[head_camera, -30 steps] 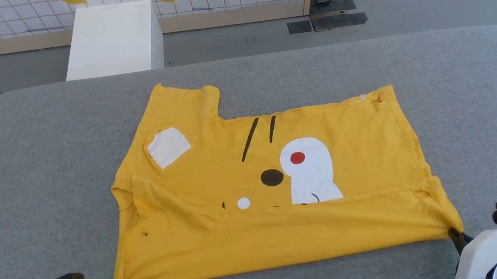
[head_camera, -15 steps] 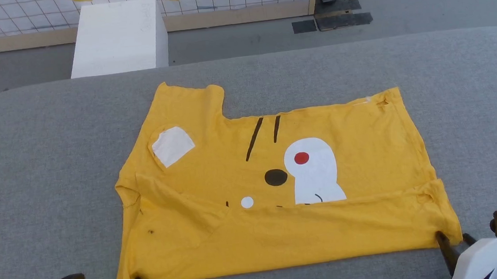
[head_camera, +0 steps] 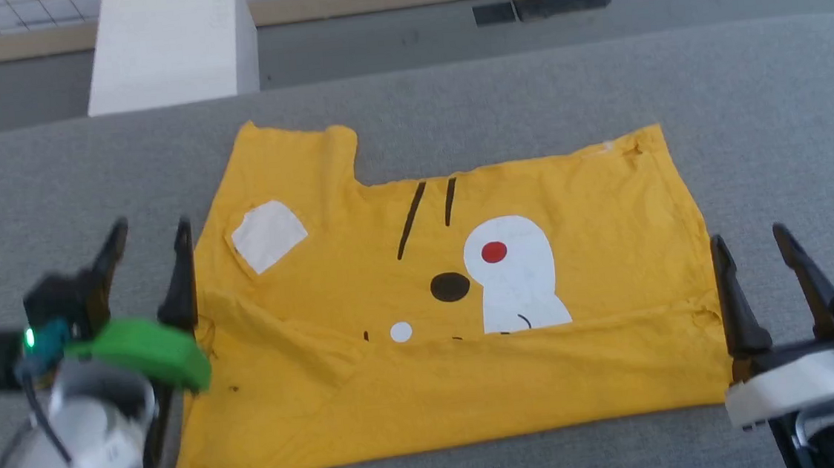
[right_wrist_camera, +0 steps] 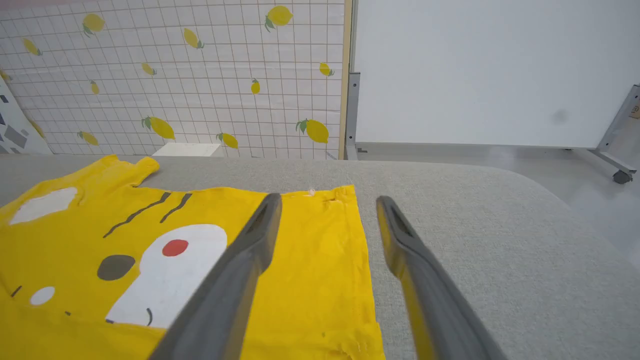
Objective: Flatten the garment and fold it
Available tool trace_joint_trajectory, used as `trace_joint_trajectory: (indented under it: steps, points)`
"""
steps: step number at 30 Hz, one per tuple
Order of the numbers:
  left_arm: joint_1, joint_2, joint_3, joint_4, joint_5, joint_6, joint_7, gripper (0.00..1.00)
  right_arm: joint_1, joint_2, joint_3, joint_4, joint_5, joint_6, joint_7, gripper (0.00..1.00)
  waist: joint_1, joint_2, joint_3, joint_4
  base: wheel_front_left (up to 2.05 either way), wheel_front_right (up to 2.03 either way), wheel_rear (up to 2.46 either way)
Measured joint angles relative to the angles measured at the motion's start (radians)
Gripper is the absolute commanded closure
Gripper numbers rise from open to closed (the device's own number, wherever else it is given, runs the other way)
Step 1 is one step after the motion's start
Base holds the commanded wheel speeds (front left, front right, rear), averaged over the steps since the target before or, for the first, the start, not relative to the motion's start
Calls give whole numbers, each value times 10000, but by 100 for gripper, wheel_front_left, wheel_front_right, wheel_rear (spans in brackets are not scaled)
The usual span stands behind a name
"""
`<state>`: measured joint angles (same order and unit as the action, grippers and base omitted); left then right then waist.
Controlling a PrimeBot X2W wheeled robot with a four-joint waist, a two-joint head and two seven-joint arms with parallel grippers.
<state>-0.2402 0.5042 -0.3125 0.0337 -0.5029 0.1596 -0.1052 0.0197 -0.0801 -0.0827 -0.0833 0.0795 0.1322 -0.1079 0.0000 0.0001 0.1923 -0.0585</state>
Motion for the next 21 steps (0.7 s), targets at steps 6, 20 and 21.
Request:
trace_joint_trajectory:
  steps: [6,20,21]
  points:
    - [-3097,140,-510,1306,297,-1164,970,0,-899,-228,535,-184,107,0,-307,0,0,0,840,-197,0,0,0]
    - [-7492,556,-769,4073,-520,-1639,6928,0,-2429,54,1064,-61,274,0,-683,0,1,0,3175,-1080,0,0,0]
    - [-7572,619,-754,4115,-552,-1499,7319,0,-2482,75,1083,-4,280,0,-704,0,2,0,3316,-1169,0,0,0]
